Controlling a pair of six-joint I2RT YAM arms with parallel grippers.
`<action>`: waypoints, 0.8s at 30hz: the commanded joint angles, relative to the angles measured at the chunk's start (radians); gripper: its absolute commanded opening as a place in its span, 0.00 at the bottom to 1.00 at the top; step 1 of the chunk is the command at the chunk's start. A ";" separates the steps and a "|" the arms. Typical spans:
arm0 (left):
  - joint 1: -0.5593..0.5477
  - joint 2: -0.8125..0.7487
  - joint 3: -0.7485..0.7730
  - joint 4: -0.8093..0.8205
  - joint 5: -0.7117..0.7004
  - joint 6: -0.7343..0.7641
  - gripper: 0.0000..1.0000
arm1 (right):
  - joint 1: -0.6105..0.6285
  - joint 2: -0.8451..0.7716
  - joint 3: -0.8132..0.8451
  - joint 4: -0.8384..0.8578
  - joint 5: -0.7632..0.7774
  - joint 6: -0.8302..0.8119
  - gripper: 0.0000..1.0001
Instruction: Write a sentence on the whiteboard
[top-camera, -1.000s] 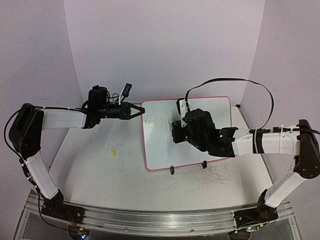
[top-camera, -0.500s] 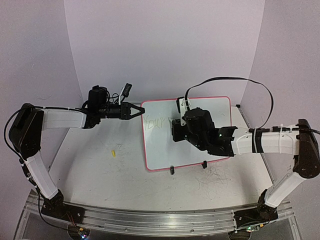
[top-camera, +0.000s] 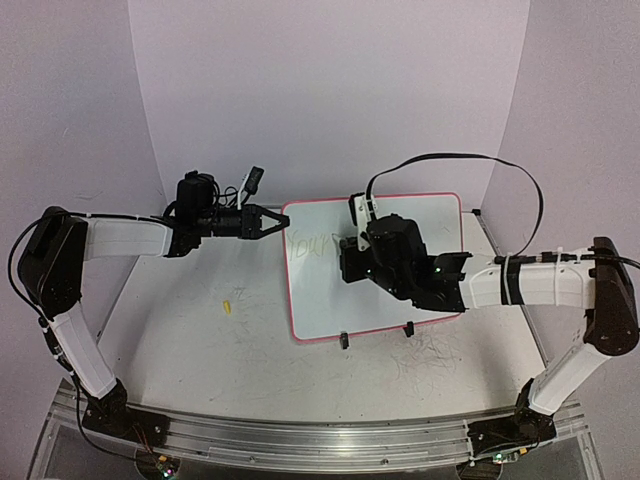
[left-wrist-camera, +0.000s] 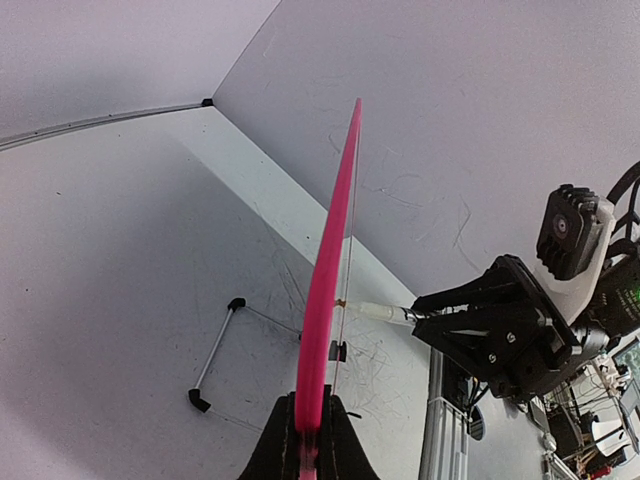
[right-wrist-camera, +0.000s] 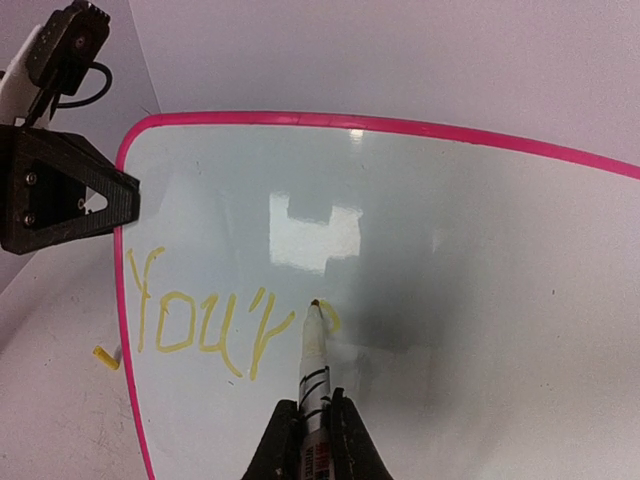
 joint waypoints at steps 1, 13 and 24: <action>-0.025 -0.001 0.010 0.004 0.027 0.000 0.02 | 0.000 0.006 -0.019 -0.003 -0.027 0.027 0.00; -0.026 0.001 0.010 0.004 0.027 0.000 0.02 | 0.010 -0.018 -0.083 -0.032 -0.025 0.078 0.00; -0.026 0.003 0.009 0.004 0.026 0.000 0.02 | 0.010 -0.058 -0.071 -0.057 0.066 0.064 0.00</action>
